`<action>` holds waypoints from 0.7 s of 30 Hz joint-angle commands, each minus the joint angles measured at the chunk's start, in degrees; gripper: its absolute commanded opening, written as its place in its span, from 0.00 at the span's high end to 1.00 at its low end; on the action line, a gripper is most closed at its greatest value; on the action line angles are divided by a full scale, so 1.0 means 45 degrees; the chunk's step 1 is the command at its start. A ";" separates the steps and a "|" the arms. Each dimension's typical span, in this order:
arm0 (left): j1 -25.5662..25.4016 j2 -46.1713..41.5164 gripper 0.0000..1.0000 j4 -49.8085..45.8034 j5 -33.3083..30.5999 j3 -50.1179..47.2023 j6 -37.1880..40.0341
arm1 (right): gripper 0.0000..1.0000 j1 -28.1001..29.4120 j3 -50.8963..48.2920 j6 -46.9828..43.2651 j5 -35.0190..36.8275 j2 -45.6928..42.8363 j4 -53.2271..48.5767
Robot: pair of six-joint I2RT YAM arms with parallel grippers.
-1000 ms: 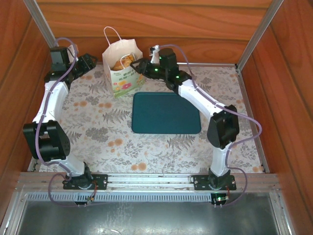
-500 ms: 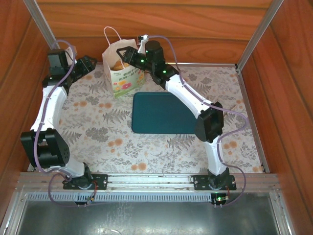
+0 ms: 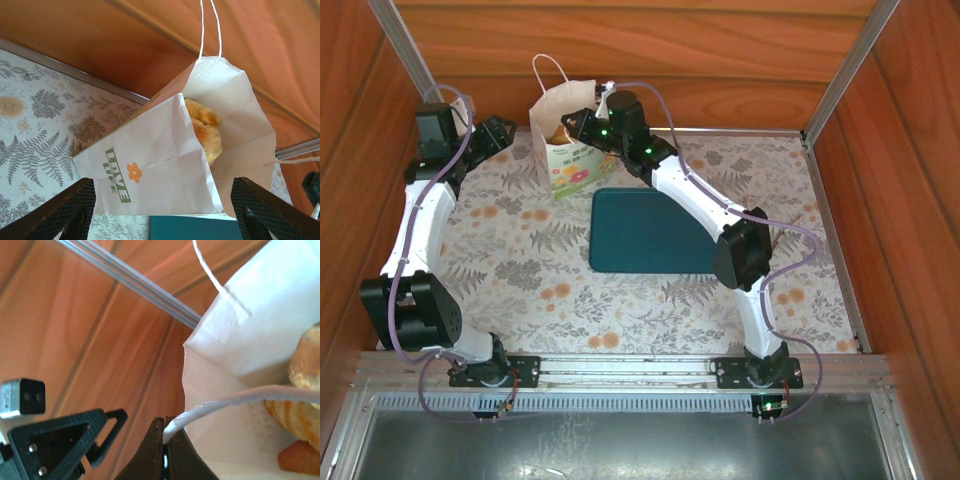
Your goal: Take the fake bread out of the paper bag
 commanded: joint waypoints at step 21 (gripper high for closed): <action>-0.0519 0.5663 0.24 -0.0223 0.2873 0.6982 0.0229 | 1.00 0.0067 -0.5279 0.0150 -0.1004 -0.4128 0.0739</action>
